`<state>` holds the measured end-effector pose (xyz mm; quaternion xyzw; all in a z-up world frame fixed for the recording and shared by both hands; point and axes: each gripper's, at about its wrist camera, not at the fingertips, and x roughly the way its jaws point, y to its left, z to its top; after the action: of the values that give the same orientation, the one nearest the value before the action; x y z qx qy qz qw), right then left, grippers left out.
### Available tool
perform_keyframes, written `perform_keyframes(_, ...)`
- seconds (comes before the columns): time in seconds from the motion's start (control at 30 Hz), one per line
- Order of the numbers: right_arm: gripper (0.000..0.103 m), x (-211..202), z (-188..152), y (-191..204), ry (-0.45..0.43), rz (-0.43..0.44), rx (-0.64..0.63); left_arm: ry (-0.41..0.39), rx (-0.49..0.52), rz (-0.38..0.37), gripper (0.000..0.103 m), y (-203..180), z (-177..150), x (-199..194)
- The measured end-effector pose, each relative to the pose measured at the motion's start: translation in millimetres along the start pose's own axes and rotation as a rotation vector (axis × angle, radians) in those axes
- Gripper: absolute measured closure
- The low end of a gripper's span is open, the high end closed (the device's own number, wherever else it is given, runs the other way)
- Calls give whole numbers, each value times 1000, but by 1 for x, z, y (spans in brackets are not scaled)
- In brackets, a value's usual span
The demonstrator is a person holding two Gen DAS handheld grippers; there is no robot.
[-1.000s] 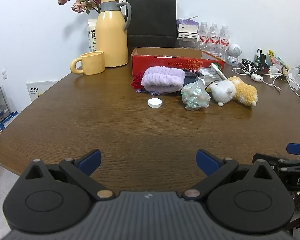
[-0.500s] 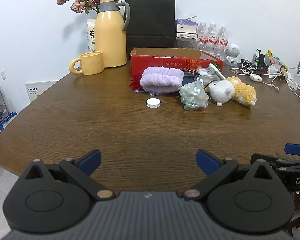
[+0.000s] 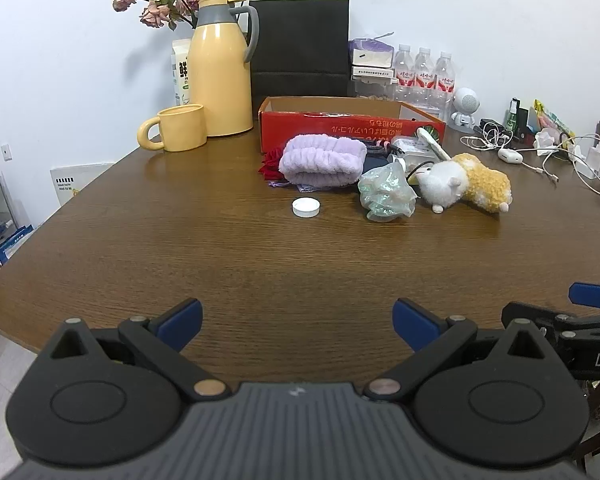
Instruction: Organize objects
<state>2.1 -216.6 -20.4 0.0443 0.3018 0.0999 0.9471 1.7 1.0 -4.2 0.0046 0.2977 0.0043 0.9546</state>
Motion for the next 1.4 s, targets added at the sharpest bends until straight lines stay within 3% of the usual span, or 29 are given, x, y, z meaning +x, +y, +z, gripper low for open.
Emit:
perform_keyframes(0.37,0,9,11,-7,-12,-3,35,40,-18,-7,0,5,8,13)
perform_keyframes(0.5,0,4,16,-19,-180,45,120,67,-20,-34,0,5,11,29)
perform_keyframes(0.6,0,11,20,-24,-274,62,36,18,-44,-44,0,8,19,39)
perform_keyframes(0.7,0,32,37,-20,-204,4,-162,-46,-67,-8,0,11,39,57)
perform_keyframes(0.77,0,48,54,-24,-198,-23,-227,-62,-68,-1,0,12,56,75)
perform_keyframes(0.93,5,100,99,-52,-135,-78,-226,-73,-61,-27,0,8,104,132)
perform_keyframes(1.1,6,149,136,-63,-119,-44,-210,-19,46,-27,0,-14,133,191)
perform_keyframes(1.2,22,180,158,-60,-94,-12,-235,-8,81,-64,0,-21,135,203)
perform_keyframes(1.27,27,202,169,-58,-72,4,-246,6,96,-93,10,-24,133,207)
perform_keyframes(1.3,35,214,171,-56,-57,11,-249,13,100,-108,18,-24,132,206)
perform_keyframes(1.37,69,233,171,-53,-22,-5,-254,3,107,-106,31,-25,129,201)
perform_keyframes(1.4,81,237,168,-51,-28,-15,-254,-1,119,-100,48,-25,128,197)
